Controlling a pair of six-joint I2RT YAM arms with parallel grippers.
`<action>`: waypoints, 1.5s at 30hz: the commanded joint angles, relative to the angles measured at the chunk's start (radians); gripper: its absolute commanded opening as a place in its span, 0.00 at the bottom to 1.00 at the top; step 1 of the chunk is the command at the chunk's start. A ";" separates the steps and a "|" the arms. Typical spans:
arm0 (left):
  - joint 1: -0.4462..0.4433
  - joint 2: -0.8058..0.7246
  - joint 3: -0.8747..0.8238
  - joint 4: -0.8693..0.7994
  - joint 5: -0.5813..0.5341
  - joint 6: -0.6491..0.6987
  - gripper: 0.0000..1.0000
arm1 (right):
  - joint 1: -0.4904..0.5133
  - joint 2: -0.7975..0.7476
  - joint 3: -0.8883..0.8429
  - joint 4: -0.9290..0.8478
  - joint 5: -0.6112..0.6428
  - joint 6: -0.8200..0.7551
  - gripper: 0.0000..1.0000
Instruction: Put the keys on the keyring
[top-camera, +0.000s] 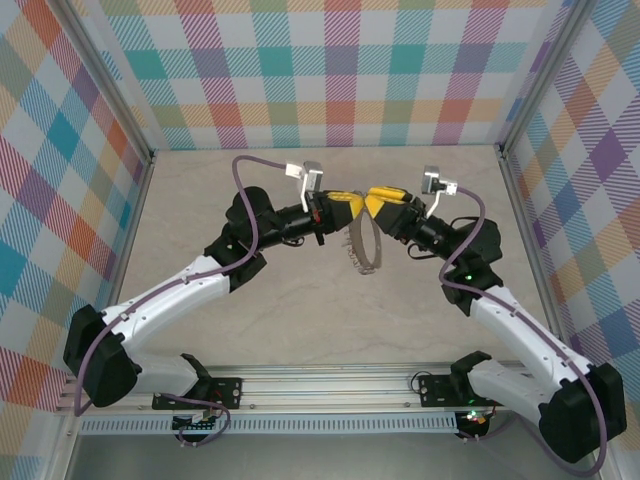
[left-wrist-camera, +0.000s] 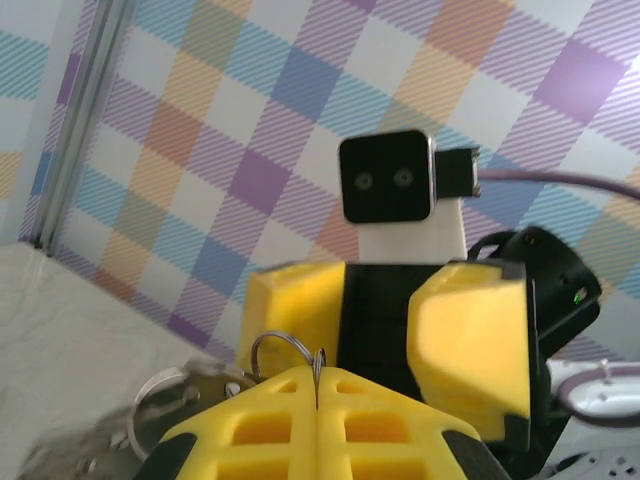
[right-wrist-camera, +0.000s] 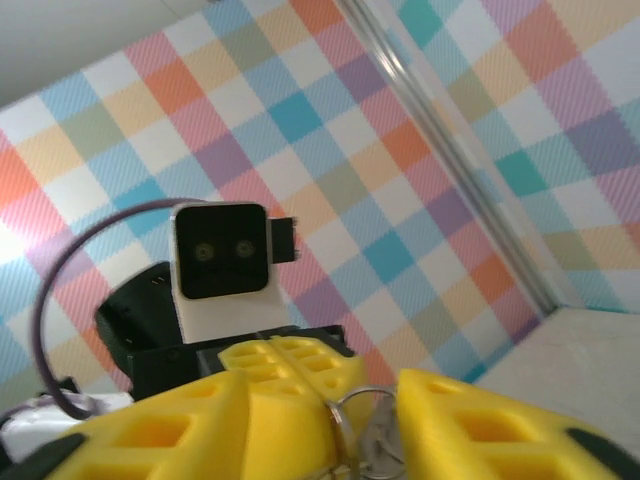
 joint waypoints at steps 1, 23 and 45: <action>0.000 -0.064 0.053 -0.095 0.017 0.107 0.00 | -0.040 -0.106 0.038 -0.231 -0.017 -0.053 0.49; 0.035 -0.042 0.211 -0.439 0.273 0.246 0.00 | -0.085 -0.184 0.141 -0.588 -0.372 -0.152 0.47; 0.035 0.017 0.243 -0.435 0.319 0.232 0.00 | -0.059 -0.129 0.105 -0.470 -0.367 -0.084 0.38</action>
